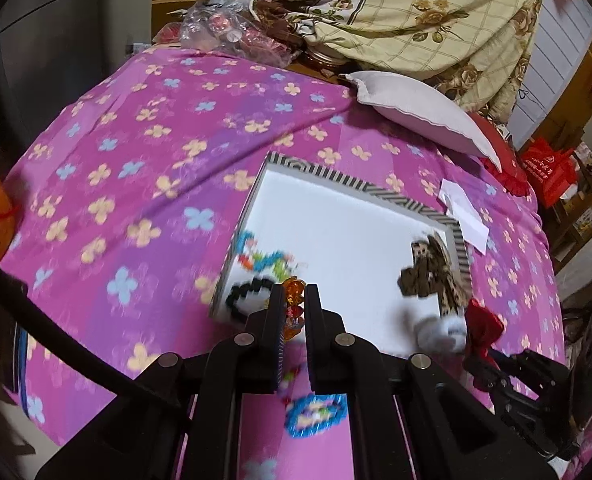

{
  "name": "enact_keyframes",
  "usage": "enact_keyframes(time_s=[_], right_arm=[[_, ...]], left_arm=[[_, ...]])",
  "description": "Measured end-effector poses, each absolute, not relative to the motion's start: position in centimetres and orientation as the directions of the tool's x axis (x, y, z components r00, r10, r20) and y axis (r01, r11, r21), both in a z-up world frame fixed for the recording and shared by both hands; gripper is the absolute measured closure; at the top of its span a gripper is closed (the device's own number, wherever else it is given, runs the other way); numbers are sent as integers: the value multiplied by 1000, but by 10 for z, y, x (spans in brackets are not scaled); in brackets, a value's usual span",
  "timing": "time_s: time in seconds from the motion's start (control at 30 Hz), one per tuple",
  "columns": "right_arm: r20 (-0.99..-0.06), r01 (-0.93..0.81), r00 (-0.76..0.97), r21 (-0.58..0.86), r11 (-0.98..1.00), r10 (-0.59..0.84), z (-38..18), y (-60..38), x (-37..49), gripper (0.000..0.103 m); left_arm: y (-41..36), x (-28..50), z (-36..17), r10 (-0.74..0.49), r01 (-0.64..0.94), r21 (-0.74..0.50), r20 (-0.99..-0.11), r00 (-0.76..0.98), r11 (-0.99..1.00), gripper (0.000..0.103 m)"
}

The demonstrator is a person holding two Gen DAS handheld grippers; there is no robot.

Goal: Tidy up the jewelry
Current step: 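Carry the bow and orange bracelet into the striped box and open both tools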

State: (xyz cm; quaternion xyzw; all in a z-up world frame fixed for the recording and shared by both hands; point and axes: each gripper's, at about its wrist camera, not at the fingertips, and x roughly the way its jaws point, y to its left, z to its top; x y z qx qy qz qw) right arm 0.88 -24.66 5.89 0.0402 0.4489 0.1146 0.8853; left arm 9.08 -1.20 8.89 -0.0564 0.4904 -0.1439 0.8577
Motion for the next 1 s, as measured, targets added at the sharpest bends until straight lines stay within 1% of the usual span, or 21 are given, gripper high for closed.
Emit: enact_keyframes(time_s=[0.13,0.23,0.4,0.57,0.63,0.77,0.83,0.87,0.9,0.93,1.0], right_arm=[[-793,-142,569,165,976,217,58,-246,46,85],[-815,-123,546,150,981,193,51,-245,79,85],[-849,-77,512,109,991,133,30,-253,124,85],[-879,-26,476,19,999,30,4,-268,162,85],[-889,-12,458,19,1000,22,-7,-274,171,85],[-916,-9,401,-30,1000,-24,-30,-275,178,84],[-908,-15,417,-43,999,-33,-31,-274,177,83],[-909,-13,416,-37,999,-28,-30,-274,177,81],[-911,-9,412,-23,1000,-17,-29,-274,177,75],[-910,-3,415,-1,1000,0,-27,-275,175,66],[-899,11,436,43,999,34,-21,-276,169,56]], left_arm=[[-29,115,87,-297,199,-228,-826,478,953,76],[-40,135,82,-298,207,-225,-831,470,952,76],[-57,165,62,-277,213,-198,-846,455,957,76],[-54,188,32,-203,174,-139,-877,436,975,76],[-49,194,19,-171,154,-115,-889,424,981,76],[-38,201,-3,-127,123,-85,-910,394,989,75],[-35,202,-11,-116,115,-77,-915,386,990,76],[-34,201,-13,-113,113,-75,-916,385,991,76],[-34,200,-13,-113,112,-75,-915,387,991,76],[-33,199,-13,-113,110,-76,-914,390,991,76],[-31,197,-11,-126,102,-92,-908,400,990,75]])
